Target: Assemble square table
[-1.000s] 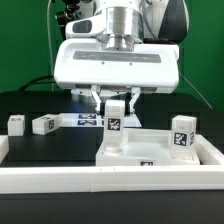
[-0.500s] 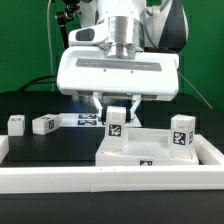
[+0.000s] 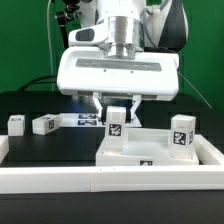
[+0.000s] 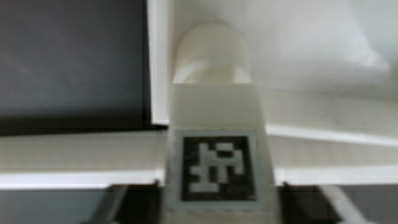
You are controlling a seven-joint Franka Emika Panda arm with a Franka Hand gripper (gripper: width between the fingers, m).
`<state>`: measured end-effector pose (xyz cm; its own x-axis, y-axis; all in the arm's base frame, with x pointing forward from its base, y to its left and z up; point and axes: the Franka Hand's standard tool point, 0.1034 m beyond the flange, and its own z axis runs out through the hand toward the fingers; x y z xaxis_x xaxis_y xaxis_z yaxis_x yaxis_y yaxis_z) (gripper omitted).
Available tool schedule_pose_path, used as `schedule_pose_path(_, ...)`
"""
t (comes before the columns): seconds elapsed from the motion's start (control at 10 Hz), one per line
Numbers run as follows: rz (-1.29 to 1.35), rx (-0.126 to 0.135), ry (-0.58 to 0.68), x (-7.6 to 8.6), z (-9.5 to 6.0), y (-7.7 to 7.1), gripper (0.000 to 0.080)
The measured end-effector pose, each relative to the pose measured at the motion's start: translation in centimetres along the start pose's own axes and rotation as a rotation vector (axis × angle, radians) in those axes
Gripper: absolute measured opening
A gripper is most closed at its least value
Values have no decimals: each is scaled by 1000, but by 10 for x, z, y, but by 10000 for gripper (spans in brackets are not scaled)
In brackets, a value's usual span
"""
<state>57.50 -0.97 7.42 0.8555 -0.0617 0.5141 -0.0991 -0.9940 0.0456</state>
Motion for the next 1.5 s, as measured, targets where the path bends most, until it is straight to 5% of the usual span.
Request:
schedule_pose_path(0.1,0,0,-1,0,0,0,468)
schedule_pose_path(0.2,0,0,-1,0,0,0,468)
schedule_pose_path(0.3,0,0,-2,-1,0,0,613)
schedule_pose_path(0.4,0,0,-2,-1,0,0,638)
schedule_pose_path(1.0,19,22,-28,18,-20,1,649)
schedule_pose_path(1.5,35,58,-261,5,-8,3,649)
